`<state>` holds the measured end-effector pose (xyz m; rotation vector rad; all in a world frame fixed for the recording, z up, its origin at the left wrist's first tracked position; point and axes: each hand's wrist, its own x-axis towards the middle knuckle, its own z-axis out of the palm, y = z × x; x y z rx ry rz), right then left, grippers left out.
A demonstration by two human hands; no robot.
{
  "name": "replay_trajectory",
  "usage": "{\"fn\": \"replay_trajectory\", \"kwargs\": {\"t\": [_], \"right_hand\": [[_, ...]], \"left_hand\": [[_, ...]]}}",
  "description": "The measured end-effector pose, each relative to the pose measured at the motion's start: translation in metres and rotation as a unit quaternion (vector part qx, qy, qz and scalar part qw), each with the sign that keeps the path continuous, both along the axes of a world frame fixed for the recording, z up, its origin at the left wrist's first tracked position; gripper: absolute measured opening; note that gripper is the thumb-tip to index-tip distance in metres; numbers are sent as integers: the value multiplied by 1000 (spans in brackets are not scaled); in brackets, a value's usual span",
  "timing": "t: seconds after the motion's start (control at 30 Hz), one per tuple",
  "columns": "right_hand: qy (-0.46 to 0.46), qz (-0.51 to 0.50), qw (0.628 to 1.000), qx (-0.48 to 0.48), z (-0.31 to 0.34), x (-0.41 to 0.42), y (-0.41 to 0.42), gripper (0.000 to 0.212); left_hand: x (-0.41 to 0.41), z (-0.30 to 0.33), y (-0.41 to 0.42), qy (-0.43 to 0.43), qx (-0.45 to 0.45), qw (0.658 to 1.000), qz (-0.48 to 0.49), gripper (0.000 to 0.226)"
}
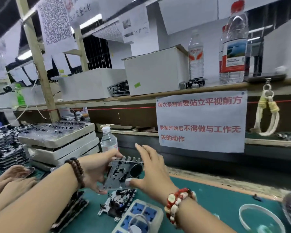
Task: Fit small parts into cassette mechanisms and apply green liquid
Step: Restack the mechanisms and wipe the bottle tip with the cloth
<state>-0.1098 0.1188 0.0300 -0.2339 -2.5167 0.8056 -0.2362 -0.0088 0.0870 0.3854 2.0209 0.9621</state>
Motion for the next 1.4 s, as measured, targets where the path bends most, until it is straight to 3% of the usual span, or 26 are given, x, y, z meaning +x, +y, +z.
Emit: {"fn": "replay_trajectory", "kwargs": {"t": [0.07,0.17,0.3,0.43,0.5,0.57,0.63,0.7,0.77,0.83,0.9,1.03,1.23,1.27,1.33,1.4], "right_hand": [[-33,0,999,29,4,12,8,69],[-44,22,998,-29,8,39,21,42],[-52,13,998,-21,5,79,30,32],[-23,-50,998,-42,-9,117,36,21],[6,-87,986,-140,-15,137,37,19],[29,-119,966,-227,-20,154,35,18],[39,-132,959,-248,-23,169,31,17],[56,-127,959,-247,-21,182,26,17],[64,-131,962,-230,-15,193,26,16],[35,-147,971,-186,-10,202,28,15],[-24,-168,977,-127,-10,208,29,16],[-55,-185,971,-139,-18,208,28,19],[13,-182,924,-337,-20,201,30,15],[26,-176,912,-370,-20,202,29,15],[49,-159,897,-410,-20,205,29,17],[67,-149,892,-422,-20,207,31,26]], "left_hand": [[22,2,7,13,1,999,-51,48],[52,-2,19,43,-18,995,-91,49],[90,0,37,66,-49,990,-113,33],[131,7,61,194,-23,973,-126,40],[149,10,71,283,48,947,-146,38],[157,8,78,406,179,888,-124,31],[159,1,79,470,265,839,-74,18],[156,-13,80,456,279,844,-37,12],[156,-32,80,380,241,893,-11,17],[162,-44,76,193,219,956,-6,23],[169,-51,74,51,229,972,-13,34],[168,-52,76,56,229,972,19,42],[169,-72,68,-12,222,975,18,37],[172,-77,68,13,216,976,9,26],[174,-92,69,163,129,974,-92,5],[184,-111,75,255,9,939,-232,12]]}}
